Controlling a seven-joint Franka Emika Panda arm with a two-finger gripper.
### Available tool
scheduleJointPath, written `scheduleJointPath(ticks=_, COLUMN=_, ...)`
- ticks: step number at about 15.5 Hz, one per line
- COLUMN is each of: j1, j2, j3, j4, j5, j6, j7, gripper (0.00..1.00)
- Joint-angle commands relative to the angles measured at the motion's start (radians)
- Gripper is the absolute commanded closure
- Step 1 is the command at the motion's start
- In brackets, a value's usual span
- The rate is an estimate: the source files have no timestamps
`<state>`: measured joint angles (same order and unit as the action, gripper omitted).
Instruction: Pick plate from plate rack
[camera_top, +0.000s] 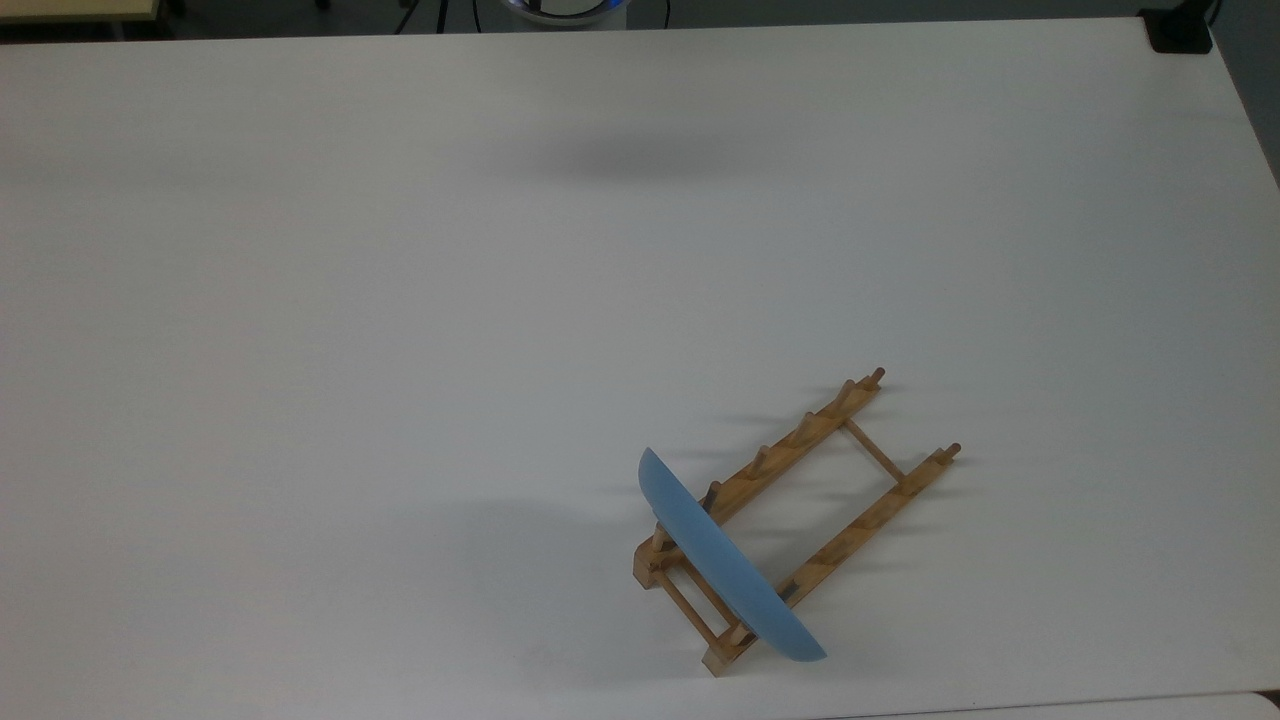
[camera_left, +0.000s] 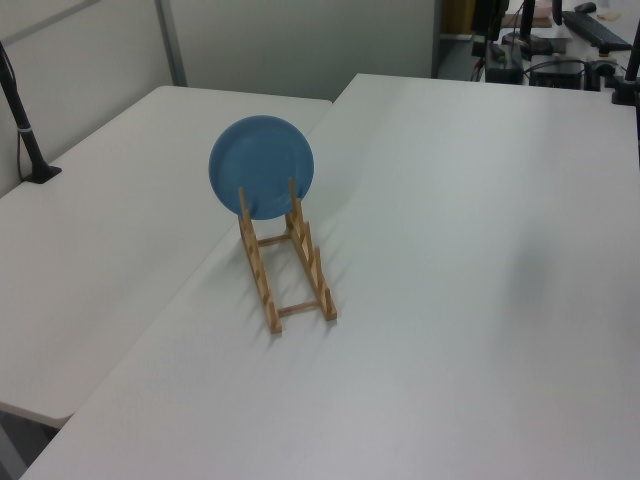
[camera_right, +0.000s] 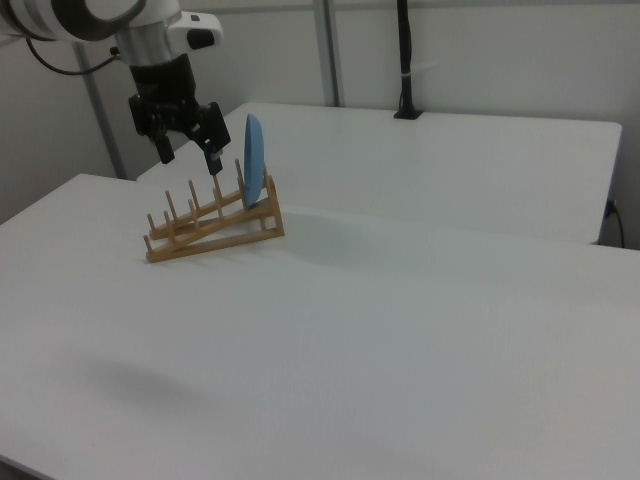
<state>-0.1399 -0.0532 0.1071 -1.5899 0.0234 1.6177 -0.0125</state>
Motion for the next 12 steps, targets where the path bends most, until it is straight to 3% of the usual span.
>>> scheduleJointPath(ticks=1, j1=0.022, j2=-0.022, j3=-0.001, j4=-0.039, j5=0.024, j6=0.027, j7=-0.011, gripper=0.00)
scheduleJointPath(ticks=12, j1=0.023, j2=-0.007, j3=-0.001, j4=-0.036, j5=0.024, j6=0.027, j7=-0.024, gripper=0.00)
